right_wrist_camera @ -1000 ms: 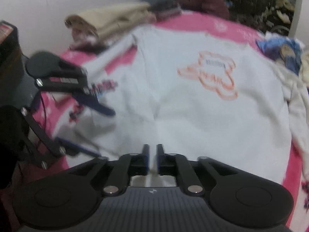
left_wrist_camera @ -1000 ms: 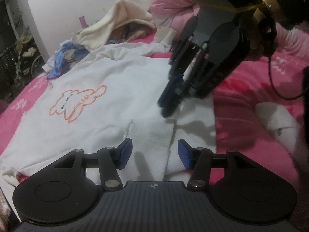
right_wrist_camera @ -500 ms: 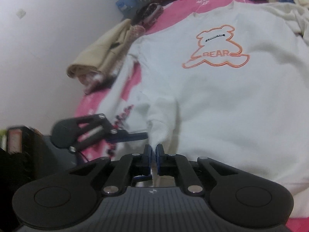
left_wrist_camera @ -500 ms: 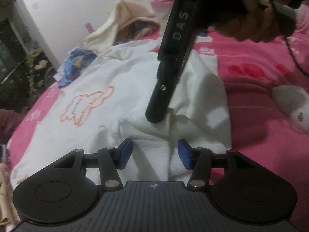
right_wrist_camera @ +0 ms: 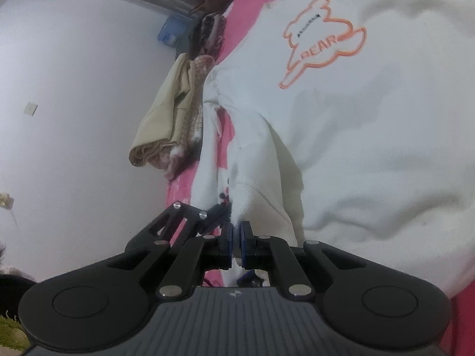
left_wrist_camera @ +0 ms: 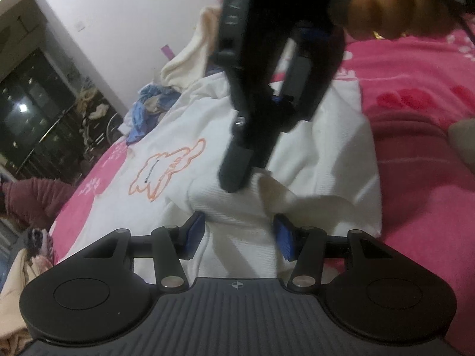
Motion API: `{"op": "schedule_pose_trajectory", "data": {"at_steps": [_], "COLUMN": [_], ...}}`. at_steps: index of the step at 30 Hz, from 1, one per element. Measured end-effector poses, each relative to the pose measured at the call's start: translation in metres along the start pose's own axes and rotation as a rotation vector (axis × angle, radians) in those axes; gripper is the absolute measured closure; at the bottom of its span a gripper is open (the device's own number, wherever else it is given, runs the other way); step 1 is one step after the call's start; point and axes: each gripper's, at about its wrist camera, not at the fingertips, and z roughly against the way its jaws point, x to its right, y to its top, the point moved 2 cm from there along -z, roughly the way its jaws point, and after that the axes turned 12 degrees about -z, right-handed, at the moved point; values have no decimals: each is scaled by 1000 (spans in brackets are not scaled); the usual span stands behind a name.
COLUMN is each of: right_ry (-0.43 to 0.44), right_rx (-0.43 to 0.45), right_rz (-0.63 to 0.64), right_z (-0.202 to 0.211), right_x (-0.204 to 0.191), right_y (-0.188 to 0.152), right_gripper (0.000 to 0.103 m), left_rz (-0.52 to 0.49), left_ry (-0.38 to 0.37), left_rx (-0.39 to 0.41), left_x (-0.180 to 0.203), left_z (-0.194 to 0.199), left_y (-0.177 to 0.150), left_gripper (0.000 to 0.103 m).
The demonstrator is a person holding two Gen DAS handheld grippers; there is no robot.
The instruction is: Fold clothes
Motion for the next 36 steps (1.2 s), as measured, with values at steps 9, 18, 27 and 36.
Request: {"op": "schedule_pose_trajectory", "data": {"at_steps": [9,18,27,36], "right_ry": [-12,-233,-681,-810], "right_rx": [-11,117,331,262], "right_rz": [38,309,546,863], "right_z": [-2,38,105,52], "right_x": [-3,-9,26,25], "right_y": [-4,-29,-26,-65], "right_gripper": [96,67,66,61], "left_rz": [76,434,847,887], "left_ry": [42,88,5,6], "left_rx": [46,-92,-331,-327], "left_x": [-19,-99,-109,-106], "left_z": [16,56,71,70], "left_y": [-3,-57,-137,-136], "left_gripper": [96,99,99,99]}}
